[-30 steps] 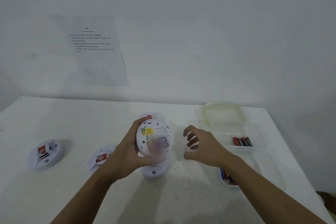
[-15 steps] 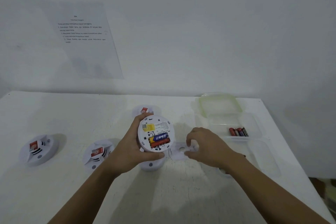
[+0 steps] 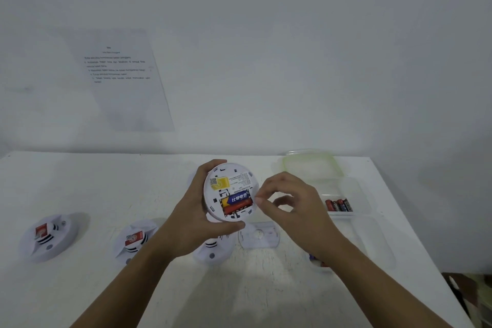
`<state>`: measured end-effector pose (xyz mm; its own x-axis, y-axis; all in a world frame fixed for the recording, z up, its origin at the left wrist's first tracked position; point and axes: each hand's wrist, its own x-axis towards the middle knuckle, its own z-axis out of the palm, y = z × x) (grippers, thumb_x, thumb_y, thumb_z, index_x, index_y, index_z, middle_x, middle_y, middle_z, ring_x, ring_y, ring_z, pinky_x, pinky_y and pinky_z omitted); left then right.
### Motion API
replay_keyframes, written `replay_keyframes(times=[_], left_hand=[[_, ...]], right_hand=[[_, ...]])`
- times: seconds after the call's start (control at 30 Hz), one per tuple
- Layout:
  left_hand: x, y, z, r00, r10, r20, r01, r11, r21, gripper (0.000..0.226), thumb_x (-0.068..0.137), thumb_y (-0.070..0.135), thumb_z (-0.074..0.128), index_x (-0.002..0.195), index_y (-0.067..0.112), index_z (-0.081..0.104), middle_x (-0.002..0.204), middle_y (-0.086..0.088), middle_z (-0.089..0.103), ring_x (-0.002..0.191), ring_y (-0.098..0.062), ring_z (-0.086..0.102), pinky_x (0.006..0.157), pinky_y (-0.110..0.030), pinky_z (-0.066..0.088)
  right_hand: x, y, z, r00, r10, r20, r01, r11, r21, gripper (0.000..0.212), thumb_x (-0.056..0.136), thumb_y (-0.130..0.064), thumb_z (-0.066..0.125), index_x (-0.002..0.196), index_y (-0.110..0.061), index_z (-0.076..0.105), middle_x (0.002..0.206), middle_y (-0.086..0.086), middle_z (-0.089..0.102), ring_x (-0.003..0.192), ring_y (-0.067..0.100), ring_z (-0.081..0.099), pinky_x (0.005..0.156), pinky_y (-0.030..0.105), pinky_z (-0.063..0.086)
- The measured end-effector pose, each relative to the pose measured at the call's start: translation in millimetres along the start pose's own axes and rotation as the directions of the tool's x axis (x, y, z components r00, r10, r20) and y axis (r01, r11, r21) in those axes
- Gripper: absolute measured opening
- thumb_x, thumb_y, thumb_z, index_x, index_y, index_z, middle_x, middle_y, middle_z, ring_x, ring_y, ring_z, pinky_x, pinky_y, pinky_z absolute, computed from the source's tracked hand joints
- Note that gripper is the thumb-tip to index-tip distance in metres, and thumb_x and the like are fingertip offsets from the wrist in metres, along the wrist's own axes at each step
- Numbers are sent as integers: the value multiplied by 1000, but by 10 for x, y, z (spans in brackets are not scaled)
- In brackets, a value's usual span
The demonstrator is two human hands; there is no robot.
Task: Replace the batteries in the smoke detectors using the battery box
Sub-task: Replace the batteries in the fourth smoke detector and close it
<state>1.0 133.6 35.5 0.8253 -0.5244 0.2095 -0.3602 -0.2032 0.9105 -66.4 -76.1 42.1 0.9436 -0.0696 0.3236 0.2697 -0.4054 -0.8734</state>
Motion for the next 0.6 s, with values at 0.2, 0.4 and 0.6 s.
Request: replay_keyframes(times=[0.2, 0.4, 0.6], left_hand=[[60, 110, 132, 994, 75, -79, -72, 996, 49, 93, 65, 13, 93, 134, 36, 35, 126, 28, 49, 125, -3, 53, 86, -15, 54], [76, 142, 337, 985, 99, -138, -84, 990, 111, 90, 63, 21, 95, 129, 37, 35, 115, 29, 54, 113, -1, 59, 78, -12, 54], [102, 111, 446, 985, 116, -127, -88, 973, 213, 84, 60, 38, 89, 122, 47, 33, 117, 22, 51, 114, -2, 55, 84, -11, 52]], right_hand=[[-5, 1, 25, 996, 64, -68, -62, 997, 36, 12, 84, -12, 79, 89, -23, 77, 97, -7, 65, 88, 11, 68, 72, 23, 59], [-14, 37, 85, 984, 135, -115, -131, 991, 36, 32, 67, -25, 92, 92, -15, 76, 100, -4, 63, 90, 12, 69, 74, 27, 61], [-6, 111, 40, 984, 133, -119, -140, 989, -54, 34, 61, -24, 95, 87, -15, 74, 93, -5, 67, 83, 3, 70, 72, 19, 60]])
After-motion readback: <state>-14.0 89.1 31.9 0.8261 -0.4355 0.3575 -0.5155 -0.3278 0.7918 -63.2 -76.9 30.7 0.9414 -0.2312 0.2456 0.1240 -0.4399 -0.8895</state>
